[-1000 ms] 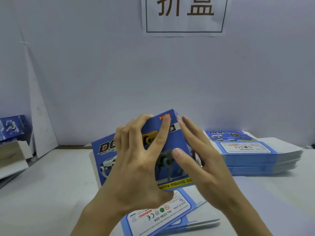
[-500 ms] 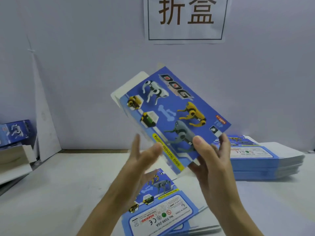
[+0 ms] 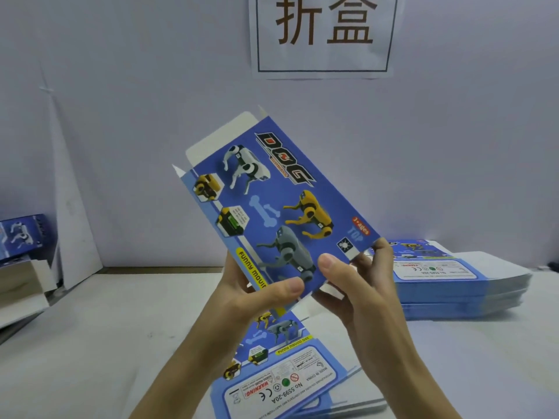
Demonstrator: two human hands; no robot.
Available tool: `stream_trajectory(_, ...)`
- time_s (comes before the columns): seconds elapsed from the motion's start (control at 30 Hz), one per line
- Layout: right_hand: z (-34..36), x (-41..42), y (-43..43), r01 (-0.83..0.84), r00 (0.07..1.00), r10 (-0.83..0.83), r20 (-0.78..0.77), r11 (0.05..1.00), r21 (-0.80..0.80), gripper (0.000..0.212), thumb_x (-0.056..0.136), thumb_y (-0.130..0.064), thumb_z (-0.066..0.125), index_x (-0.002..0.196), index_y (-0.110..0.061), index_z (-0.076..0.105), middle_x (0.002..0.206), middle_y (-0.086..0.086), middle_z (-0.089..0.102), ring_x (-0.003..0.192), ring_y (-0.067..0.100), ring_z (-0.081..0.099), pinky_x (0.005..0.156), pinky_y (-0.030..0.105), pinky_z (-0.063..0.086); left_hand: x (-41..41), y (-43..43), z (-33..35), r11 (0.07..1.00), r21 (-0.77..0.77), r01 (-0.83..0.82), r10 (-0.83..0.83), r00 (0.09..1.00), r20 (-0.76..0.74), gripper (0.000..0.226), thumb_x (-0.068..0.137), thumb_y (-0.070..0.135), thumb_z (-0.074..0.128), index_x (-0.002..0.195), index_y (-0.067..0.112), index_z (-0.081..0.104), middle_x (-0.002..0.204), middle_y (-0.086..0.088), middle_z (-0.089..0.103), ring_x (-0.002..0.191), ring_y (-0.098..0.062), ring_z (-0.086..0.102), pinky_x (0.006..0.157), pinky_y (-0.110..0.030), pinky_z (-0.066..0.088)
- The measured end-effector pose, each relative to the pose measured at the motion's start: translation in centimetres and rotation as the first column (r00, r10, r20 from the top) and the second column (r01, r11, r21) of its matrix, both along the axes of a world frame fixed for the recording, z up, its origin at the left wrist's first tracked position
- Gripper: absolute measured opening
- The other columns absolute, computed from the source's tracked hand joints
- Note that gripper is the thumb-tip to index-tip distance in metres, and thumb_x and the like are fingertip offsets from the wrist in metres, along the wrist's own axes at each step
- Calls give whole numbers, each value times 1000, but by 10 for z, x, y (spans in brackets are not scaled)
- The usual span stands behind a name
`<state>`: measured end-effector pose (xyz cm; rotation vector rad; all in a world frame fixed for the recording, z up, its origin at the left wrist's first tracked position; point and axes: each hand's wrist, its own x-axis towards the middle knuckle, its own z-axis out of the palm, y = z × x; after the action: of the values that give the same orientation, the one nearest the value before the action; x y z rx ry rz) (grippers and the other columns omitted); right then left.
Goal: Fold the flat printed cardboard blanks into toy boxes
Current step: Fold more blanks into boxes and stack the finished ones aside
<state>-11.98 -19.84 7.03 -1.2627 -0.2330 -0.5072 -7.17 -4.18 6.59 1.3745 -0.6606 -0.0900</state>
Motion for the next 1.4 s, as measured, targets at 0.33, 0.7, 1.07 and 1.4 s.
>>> stream_trajectory(0.33, -5, 7, -15, -103, 991, 101, -91, 995, -16, 110, 51, -33, 82, 142, -53, 23, 130, 4, 60, 104, 24, 68, 85, 37, 56, 11, 8, -4, 996, 89, -20, 17, 999, 43, 83, 52, 38, 84, 127, 38, 48, 116, 4, 69, 105, -21, 67, 81, -34, 58)
stream_trajectory(0.7, -3, 4, -38, -124, 987, 66, -144, 888, -443, 67, 54, -45, 76, 115, -24, 58, 102, -8, 73, 92, 8, 70, 70, 15, 51, 15, 34, 5, 938, 345, 28, -61, 994, 86, 100, 50, 57, 84, 132, 61, 27, 122, 25, 60, 113, -3, 60, 80, -20, 55)
stream_trajectory(1.07, -4, 20, -42, 86, 986, -142, -92, 888, -451, 49, 79, -60, 56, 127, -58, 45, 124, -23, 60, 113, -5, 57, 90, 16, 48, 25, 36, -2, 892, 447, -62, 9, 993, 120, 119, 45, 50, 83, 137, 63, 9, 135, 20, 45, 118, 0, 54, 96, -27, 51)
stream_trajectory(1.4, -13, 11, -52, 430, 903, -223, 367, 484, -762, 43, 90, -17, 49, 120, -47, 53, 129, -24, 50, 120, -21, 38, 93, -5, 26, 32, 49, -6, 883, 469, 5, -9, 1000, 7, 116, 56, 21, 84, 142, 50, 12, 136, 8, 48, 122, -15, 54, 96, -45, 52)
